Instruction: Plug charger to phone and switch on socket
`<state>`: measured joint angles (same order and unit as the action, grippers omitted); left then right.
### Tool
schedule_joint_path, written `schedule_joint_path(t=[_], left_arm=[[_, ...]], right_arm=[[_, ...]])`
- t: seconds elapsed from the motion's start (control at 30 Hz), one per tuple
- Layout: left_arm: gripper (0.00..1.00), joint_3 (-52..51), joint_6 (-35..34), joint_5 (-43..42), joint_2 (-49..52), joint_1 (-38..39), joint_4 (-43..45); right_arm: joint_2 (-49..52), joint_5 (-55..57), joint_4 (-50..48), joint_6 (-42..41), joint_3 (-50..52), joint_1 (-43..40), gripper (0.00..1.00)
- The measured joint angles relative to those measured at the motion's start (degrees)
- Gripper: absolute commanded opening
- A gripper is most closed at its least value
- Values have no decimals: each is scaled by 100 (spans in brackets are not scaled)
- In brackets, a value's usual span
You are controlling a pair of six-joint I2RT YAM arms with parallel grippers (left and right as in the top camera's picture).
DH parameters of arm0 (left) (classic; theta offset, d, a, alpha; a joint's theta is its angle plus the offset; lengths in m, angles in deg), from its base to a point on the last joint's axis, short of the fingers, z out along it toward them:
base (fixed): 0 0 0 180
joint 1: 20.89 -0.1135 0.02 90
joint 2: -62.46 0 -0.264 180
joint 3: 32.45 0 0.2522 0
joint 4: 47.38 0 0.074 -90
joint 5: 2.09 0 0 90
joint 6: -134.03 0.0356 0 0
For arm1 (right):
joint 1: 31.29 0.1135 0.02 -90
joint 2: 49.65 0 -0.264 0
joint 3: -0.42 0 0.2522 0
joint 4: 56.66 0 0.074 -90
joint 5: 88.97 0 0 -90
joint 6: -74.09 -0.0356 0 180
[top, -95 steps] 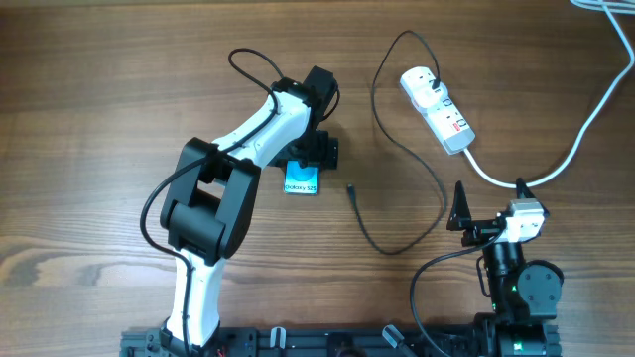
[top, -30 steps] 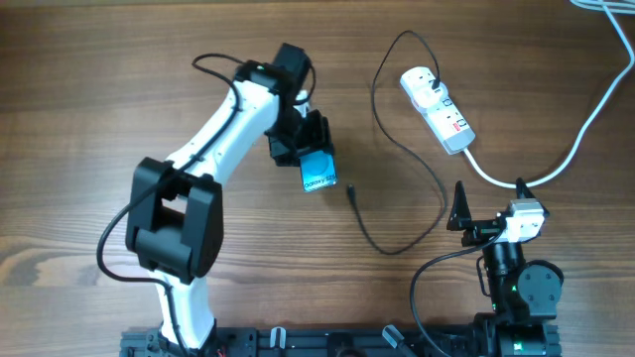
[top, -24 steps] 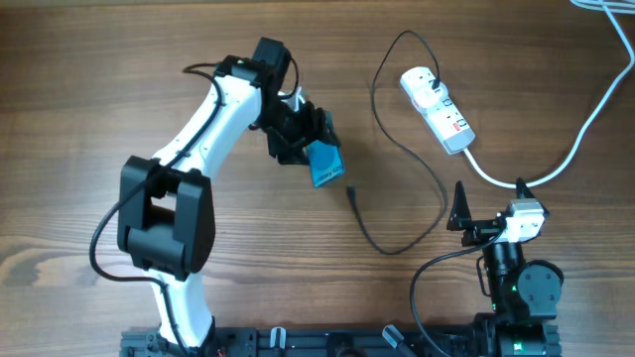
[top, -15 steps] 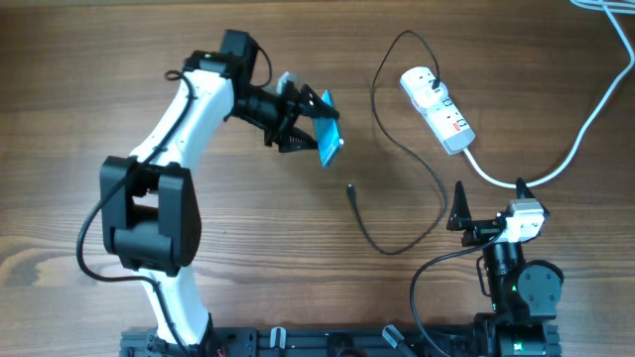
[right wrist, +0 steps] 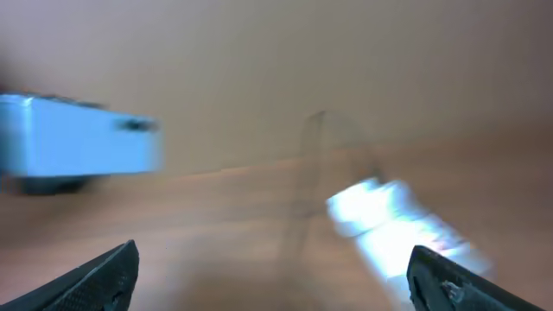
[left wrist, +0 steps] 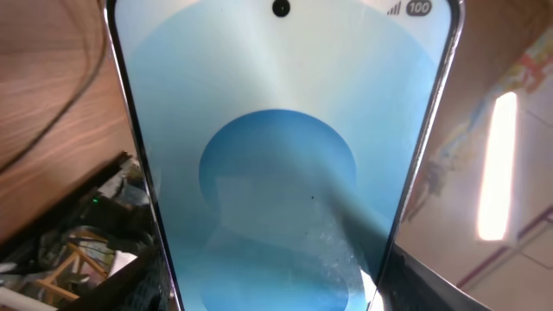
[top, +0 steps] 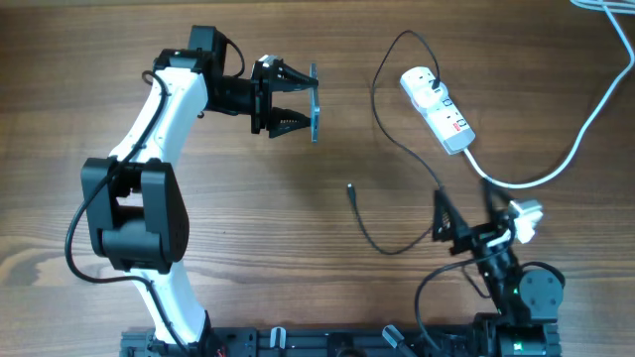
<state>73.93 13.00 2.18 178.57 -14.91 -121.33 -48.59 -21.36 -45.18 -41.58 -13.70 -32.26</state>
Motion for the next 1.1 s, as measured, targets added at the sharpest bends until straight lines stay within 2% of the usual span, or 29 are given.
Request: schedule_joint_path(t=[0.1,0.17,0.2,0.27,0.3,0.43,0.53,0.63,0.67,0.73,0.83,0.9,1.0,1.1], left_arm=[[67,0,-92,-79,0,0,0],[66,0,-269,-120,0,0,-4],[66,0,-363,-122,0,0,-2],[66,0,-619,-136,0,0,-4],[66,0,-734,-138,0,0,0],[66,0,-1056,-140,0,0,0],[66,0,-1174,-140,0,0,-4],[66,0,-1198,-142,0,0,0],[66,0,-1204,-140,0,0,-7],[66,0,-1222,-140,0,0,-4],[66,0,-1222,-142,0,0,4],[66,0,-1224,-142,0,0,11],[66,0,-1228,-140,0,0,22],[67,0,-1248,-140,0,0,68]], right_arm=[[0,-621,-31,-2000,0,0,100],[15,-999,-625,-3034,2,0,99],[28,-1182,-1117,-3281,0,0,99],[15,-1495,-1486,-3593,-68,0,99],[15,-1574,-1311,-3633,-144,0,99],[76,-1617,1084,-3126,-1106,0,99],[455,-1040,2977,-2131,-2426,0,99],[1235,-330,4242,-1099,-3842,0,100],[1694,-122,4535,-710,-4402,0,100],[2238,-15,4647,-566,-4887,0,99],[2704,-675,4065,-308,-5018,0,96],[3025,-1176,4089,-166,-5149,2,96],[3742,-1344,4874,236,-5689,221,96],[4887,-621,6129,761,-6863,1001,96]])
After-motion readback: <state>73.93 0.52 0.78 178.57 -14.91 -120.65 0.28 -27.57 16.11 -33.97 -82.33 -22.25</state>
